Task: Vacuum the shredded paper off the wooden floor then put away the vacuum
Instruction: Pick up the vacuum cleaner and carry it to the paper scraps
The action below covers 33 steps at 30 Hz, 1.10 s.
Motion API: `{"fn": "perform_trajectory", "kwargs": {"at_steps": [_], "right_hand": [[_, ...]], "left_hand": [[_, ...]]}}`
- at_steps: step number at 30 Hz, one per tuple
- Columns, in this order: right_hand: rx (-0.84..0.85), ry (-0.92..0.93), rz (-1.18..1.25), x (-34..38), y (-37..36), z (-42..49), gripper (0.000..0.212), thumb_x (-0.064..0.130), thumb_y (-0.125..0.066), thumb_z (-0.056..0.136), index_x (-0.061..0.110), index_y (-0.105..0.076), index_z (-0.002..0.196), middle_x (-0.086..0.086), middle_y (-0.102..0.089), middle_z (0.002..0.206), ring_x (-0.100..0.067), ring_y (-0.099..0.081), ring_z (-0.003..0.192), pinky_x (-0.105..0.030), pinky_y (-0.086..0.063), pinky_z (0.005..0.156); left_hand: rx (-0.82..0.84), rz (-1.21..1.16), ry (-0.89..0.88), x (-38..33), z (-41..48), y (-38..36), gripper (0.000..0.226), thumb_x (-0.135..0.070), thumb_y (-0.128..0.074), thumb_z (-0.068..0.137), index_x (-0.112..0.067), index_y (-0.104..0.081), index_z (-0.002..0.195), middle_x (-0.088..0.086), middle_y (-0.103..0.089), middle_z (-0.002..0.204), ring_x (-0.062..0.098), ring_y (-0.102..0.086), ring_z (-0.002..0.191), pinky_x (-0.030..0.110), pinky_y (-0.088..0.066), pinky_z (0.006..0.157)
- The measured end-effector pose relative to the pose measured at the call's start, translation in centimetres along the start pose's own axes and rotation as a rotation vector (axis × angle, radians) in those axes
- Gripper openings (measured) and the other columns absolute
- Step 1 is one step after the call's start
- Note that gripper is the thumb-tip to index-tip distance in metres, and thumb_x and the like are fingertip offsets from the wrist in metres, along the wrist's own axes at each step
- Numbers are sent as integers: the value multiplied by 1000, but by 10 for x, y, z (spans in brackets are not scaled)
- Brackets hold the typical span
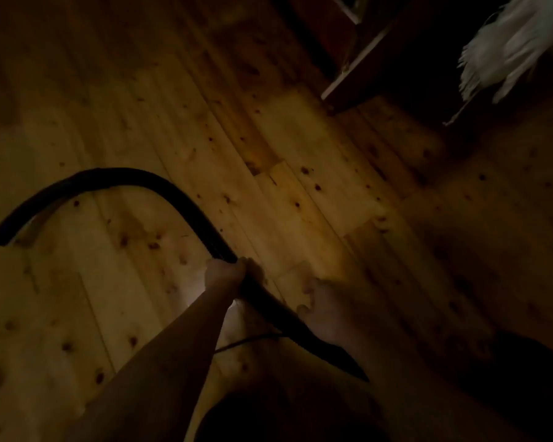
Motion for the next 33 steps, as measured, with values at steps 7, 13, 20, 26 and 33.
{"fn": "perform_trajectory", "kwargs": {"at_steps": [7,13,20,26,33], "right_hand": [[-41,-9,48,10,26,14,41,29,-59,92,15,-51,130,-3,-57,128,-21,-58,108,-35,-51,90],[-126,21,284,65,55,-26,37,33,-61,92,16,-54,124,-1,-57,123,-15,-56,104,-31,-48,88],[-146,78,378,169,119,-85,48,37,-59,93,17,-46,134,-2,-52,133,-14,-52,108,-31,-47,90],[-152,-27,426,193,165,-119,59,36,-58,95,12,-35,144,-6,-45,141,-22,-50,119,-23,-36,80],[45,-312,688,152,121,-150,84,53,-63,88,14,-24,152,-6,-47,143,-23,-53,122,-35,-45,102]], "left_hand": [[3,91,-127,-40,-25,8,40,-34,-70,81,-2,-66,104,13,-69,96,29,-67,83,38,-58,74],[32,280,-271,-59,-89,66,39,-43,-69,82,-11,-58,102,5,-66,95,25,-64,85,35,-55,72],[95,395,-370,-106,-194,137,40,-30,-73,76,-8,-51,101,8,-59,96,20,-58,75,25,-38,50],[243,424,-403,-122,-263,157,41,-30,-70,80,-11,-39,98,3,-57,87,18,-57,69,23,-36,46],[342,445,-468,-108,-329,169,35,-35,-66,79,-22,-43,103,-4,-62,86,11,-61,69,20,-43,52]]}}
Point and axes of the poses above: each hand's wrist, its own z-axis towards the middle knuckle, its own y-axis out of the back of the hand, x = y × z, the point moved 6 cm from there along z, towards the middle knuckle
